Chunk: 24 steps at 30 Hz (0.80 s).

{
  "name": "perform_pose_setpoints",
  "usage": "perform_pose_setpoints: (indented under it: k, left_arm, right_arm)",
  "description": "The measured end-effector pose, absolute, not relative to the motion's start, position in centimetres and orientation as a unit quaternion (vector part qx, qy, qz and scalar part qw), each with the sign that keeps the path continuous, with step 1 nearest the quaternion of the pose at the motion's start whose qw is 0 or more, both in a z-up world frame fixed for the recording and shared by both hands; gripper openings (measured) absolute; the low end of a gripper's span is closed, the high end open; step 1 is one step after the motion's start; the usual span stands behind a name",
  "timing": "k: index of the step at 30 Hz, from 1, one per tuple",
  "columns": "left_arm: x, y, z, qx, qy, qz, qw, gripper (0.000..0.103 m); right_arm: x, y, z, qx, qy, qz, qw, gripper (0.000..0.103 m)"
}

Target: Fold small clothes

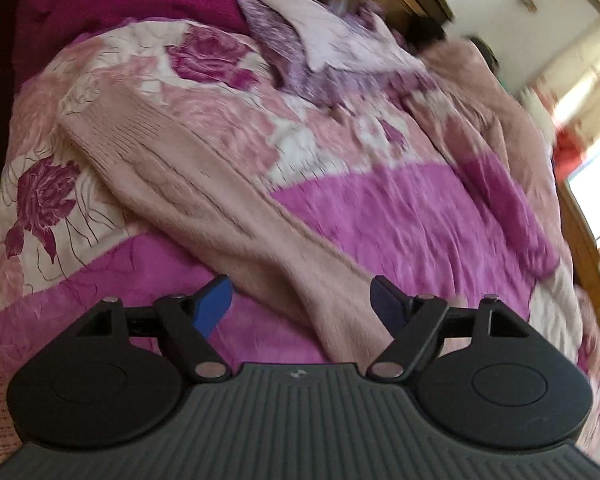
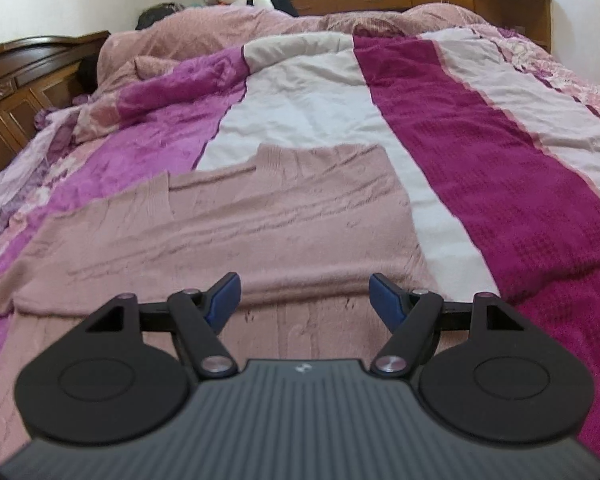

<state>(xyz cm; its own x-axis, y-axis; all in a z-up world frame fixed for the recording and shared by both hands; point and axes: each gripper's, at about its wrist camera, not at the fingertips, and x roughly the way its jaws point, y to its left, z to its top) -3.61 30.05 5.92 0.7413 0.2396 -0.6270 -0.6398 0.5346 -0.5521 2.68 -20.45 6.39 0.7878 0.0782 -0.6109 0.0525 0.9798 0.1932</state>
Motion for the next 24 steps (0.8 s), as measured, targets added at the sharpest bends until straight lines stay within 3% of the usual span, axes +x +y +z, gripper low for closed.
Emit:
perform_pose_setpoints:
  k: [13,24]
  left_arm:
    - [-0.7,33.3,2.7,-0.5,0.244,0.271,0.786,0.084]
    - [2.3,32.3,3.2,-0.393,0.287,0.275,0.829,0.084]
  right_arm:
    - [2.4,-20.0,5.4,0.098,0.341,0.004,0.935,0.073]
    - [2.6,-19.6,3.6,0.094,0.359,0.0,0.929,0.073]
